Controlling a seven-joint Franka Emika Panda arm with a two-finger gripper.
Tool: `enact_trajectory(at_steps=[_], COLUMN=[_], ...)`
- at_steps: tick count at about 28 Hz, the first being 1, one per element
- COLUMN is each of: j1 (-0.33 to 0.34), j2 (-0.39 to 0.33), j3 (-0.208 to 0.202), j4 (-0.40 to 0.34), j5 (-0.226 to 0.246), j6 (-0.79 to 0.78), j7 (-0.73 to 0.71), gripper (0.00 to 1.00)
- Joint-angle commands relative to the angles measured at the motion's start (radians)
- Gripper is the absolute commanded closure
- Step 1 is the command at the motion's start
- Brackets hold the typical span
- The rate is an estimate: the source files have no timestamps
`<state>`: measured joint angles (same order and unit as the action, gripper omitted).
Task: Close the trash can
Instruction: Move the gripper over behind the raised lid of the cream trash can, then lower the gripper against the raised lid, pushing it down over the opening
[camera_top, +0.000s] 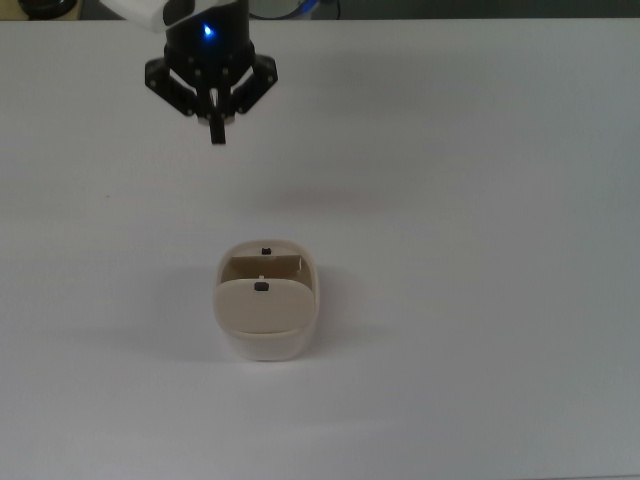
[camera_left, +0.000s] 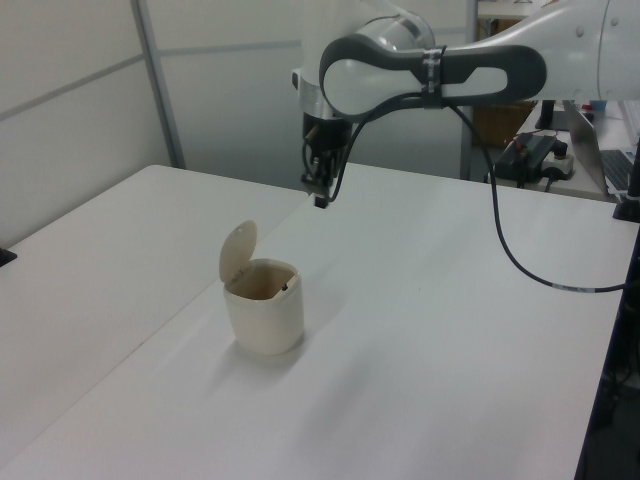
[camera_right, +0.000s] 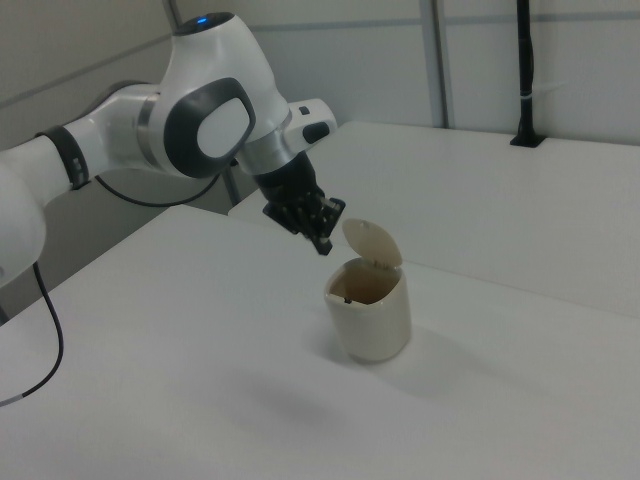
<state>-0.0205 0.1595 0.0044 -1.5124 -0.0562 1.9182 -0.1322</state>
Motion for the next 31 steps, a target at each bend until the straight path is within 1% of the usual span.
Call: enact_trajectory(at_steps=[1, 2, 3, 8, 9, 13, 19, 23, 25, 31], j1=[0.008, 0.008, 0.008, 0.008, 0.007, 0.008, 0.01, 0.022, 0.033, 0.034], j2=[0.058, 0.069, 0.09, 0.132, 0.141, 0.166, 0.206, 0.236, 0.241, 0.241], j3=[-0.003, -0.001, 0.0, 0.002, 0.0, 0.002, 0.005, 0.005, 0.005, 0.005], j4=[-0.003, -0.003, -0.003, -0.002, -0.002, -0.002, -0.002, -0.002, -0.002, -0.002], j5=[0.019, 0.024, 0.036, 0.078, 0.084, 0.084, 0.081, 0.081, 0.081, 0.082], j6=[0.212, 0.255, 0.334, 0.507, 0.566, 0.663, 0.682, 0.68, 0.68, 0.668], j7=[-0.007, -0.007, -0.004, 0.0, -0.001, 0.0, 0.0, -0.001, -0.001, -0.001], gripper=[1.0, 1.0, 1.0, 1.0, 1.0, 1.0, 1.0, 1.0, 1.0, 1.0])
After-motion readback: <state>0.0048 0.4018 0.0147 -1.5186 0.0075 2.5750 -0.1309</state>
